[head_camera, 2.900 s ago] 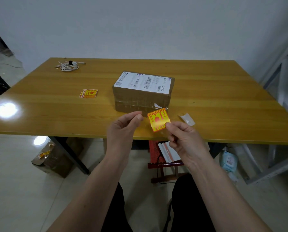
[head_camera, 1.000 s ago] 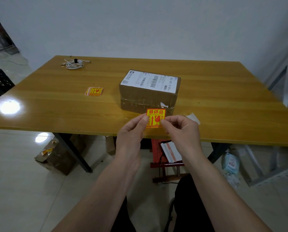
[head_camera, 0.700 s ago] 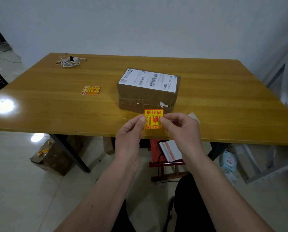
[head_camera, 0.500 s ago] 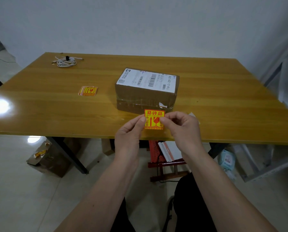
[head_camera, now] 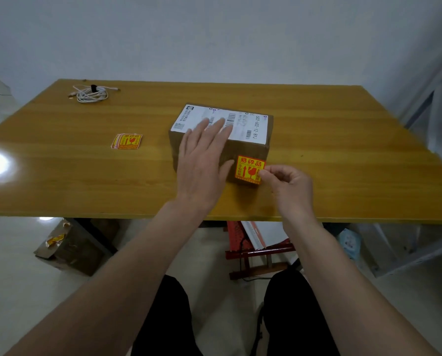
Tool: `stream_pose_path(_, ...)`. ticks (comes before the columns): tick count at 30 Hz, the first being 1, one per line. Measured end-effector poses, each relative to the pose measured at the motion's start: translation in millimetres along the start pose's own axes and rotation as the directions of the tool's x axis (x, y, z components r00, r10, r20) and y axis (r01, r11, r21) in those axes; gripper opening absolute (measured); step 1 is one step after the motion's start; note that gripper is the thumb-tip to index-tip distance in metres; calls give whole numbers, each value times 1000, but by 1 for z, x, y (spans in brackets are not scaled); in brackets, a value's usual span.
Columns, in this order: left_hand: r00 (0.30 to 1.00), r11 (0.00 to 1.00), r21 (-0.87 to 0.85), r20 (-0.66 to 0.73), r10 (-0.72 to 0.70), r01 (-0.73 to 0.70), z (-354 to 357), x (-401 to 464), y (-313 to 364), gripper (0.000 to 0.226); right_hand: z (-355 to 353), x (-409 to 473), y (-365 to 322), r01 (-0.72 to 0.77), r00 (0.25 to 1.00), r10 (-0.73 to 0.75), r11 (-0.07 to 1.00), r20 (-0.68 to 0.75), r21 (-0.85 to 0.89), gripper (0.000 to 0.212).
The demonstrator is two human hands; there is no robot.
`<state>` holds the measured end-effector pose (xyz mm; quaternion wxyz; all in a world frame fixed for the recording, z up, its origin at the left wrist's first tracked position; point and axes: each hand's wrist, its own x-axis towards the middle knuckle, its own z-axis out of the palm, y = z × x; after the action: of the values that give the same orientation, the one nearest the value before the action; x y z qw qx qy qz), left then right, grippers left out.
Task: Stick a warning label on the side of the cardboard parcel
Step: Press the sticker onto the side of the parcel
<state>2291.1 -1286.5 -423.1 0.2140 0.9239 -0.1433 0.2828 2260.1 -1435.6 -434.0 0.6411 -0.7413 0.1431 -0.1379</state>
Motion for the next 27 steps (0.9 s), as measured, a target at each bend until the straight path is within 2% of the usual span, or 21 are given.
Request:
stream_pose_path(3,997,1000,17,73,0,-1,10,6,-6,62,1,7,-1,32,999,-32,999,7,-37,12)
stream_pose_path(10,1000,1000,-18,9,4,-4,21,5,-11,58,3,15,-2,23,1000,-23,1000,-14,12,15)
stream_pose_path(15,1000,999,-39,-12,-4,4,23,5,-10,53,5,18,-1,26,1000,-26,1000,-17,0,7)
stream_pose_path(21,999,997,-75,-33,-20,17,23,3,-8,50,7,21,-1,42,999,-42,999,-35,5,16)
stream_pose_path(27,998,994,-106,-53,-44,38,25,3,-6,48,8,21,0,40,999,-40,999,-35,-14,11)
